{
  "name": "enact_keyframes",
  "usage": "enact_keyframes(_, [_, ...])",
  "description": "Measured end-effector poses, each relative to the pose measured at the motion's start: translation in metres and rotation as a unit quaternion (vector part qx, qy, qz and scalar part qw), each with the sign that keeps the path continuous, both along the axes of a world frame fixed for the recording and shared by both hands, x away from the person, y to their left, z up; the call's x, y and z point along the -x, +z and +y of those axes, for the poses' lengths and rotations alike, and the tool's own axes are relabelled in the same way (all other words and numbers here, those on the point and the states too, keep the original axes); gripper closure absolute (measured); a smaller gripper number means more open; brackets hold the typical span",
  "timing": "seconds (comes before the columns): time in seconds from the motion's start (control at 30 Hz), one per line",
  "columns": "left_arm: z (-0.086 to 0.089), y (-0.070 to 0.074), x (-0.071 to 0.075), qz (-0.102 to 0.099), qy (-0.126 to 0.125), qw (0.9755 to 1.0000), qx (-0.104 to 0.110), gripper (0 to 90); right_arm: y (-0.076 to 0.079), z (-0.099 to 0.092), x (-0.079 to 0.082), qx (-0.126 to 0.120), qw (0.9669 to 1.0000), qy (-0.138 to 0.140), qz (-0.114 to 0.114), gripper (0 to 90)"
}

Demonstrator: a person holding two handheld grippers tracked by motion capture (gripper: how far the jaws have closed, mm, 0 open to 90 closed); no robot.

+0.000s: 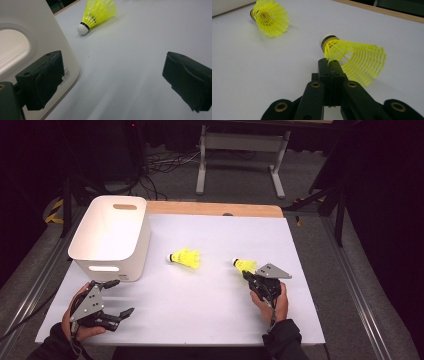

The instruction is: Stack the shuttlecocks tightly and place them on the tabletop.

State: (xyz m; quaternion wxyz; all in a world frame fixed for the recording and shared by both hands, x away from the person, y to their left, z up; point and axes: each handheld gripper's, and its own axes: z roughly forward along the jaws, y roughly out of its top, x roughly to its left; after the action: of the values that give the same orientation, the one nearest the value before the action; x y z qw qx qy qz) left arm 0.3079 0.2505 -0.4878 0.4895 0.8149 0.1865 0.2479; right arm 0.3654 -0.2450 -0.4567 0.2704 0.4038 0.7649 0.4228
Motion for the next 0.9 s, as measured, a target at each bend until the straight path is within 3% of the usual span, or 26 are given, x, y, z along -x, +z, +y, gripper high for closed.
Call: enact_keyframes(0.9, [0.0010,0.0016,0.0014,-0.005,0.003,1.0000,-0.003,4.7,0.0094,-0.0078,0.0049,-0.015,0.9996,0.006,-0.021,90.0])
